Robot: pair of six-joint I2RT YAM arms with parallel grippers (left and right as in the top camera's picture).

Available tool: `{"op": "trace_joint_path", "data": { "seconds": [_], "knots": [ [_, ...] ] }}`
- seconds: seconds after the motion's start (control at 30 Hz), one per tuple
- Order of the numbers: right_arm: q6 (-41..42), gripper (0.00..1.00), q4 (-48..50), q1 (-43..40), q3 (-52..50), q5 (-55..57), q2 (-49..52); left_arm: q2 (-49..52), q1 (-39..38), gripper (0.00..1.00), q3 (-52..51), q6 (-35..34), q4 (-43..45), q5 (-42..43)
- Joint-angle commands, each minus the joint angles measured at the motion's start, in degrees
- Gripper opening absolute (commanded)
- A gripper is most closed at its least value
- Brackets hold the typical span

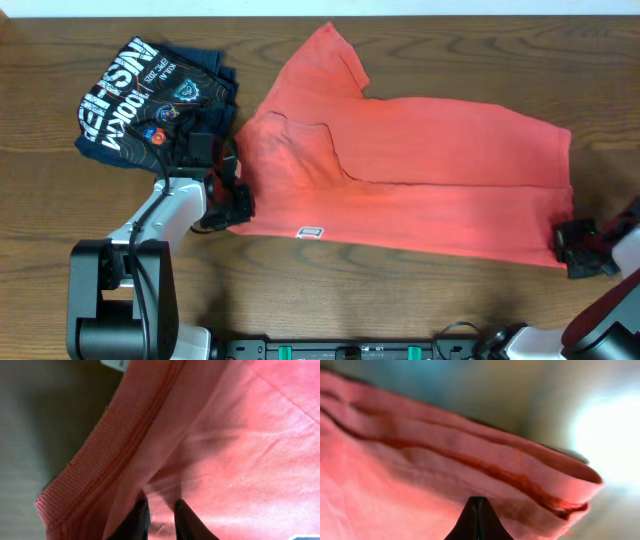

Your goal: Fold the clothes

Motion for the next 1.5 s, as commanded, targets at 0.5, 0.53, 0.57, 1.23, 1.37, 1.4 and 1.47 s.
{"op": "trace_joint_path", "data": {
  "seconds": [0.5,0.53,0.57,1.23,1.37,1.4,1.47],
  "knots": [
    [-1.5,0.01,-0.5,-7.8,-1.6,14.2,1.6,-2.0,-1.8,0.19,-4.2,-1.7,-25.6,4.6],
    [-1.9,0.01,-0.5,-7.8,-1.6,14.0,1.6,-3.2,-2.1,0.19,-4.2,-1.7,-25.8,4.6],
    [-2.4,0.01,-0.4,-7.8,-1.6,12.9,1.4,-4.5,-2.3,0.19,-4.2,-1.7,-25.7,4.6],
    [-17.8,0.34,-1.6,-2.2,4.5,-29.9,-28.7,-12.9,-8.2,0.51,18.4,2.1,0.2,4.7],
    [-18.1,0.36,-1.9,0.9,4.5,-30.1,-27.7,0.6,-10.2,0.52,25.5,7.3,3.5,4.6],
    [-18.8,0.36,-1.9,1.5,4.5,-30.1,-27.6,4.5,-10.4,0.53,28.0,8.5,3.6,4.6],
    [-19.7,0.37,-2.0,2.7,4.5,-29.5,-27.5,11.6,-10.7,0.55,33.0,10.7,4.0,4.6]
  ]
}}
